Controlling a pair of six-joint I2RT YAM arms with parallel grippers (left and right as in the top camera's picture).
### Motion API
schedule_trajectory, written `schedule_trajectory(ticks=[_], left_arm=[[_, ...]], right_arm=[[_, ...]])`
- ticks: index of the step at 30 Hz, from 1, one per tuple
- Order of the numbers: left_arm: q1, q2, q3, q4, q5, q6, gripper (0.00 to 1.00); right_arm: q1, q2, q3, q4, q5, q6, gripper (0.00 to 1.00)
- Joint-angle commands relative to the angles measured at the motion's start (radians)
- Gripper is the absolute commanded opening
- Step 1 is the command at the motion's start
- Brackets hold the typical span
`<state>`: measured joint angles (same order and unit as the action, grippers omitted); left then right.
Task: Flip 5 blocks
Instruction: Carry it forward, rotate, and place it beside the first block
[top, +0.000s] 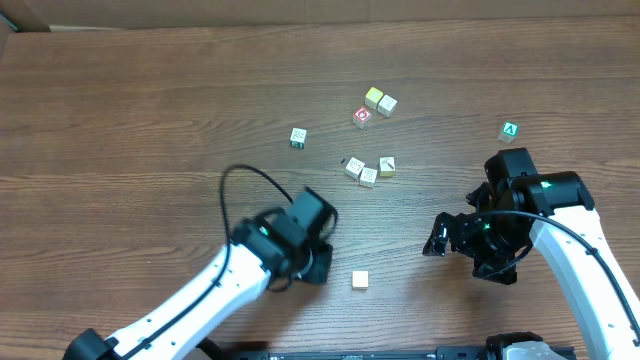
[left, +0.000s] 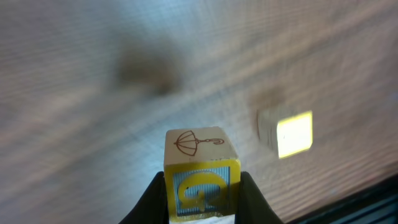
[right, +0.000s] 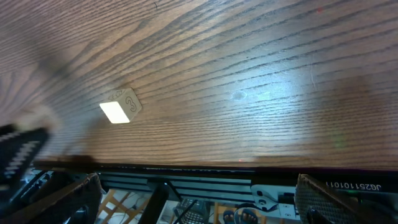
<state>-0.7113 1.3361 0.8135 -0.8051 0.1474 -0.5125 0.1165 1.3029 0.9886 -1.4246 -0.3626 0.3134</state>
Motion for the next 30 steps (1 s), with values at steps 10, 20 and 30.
schedule_trajectory(ticks=[10,20,30], left_arm=[[-0.14,0.019,-0.14,0.217,0.0,-0.229,0.12],[-0.14,0.124,-0.142,0.264,0.03,-0.229,0.1],[-0.14,0.13,-0.142,0.272,0.056,-0.228,0.11]], right_arm=[[-0.005,0.0,0.019,-0.013,-0.005,-0.007,1.0],[-0.005,0.0,0.019,-0.019,-0.005,-0.007,1.0],[-0.005,0.0,0.019,-0.018,-0.005,-0.007,1.0]])
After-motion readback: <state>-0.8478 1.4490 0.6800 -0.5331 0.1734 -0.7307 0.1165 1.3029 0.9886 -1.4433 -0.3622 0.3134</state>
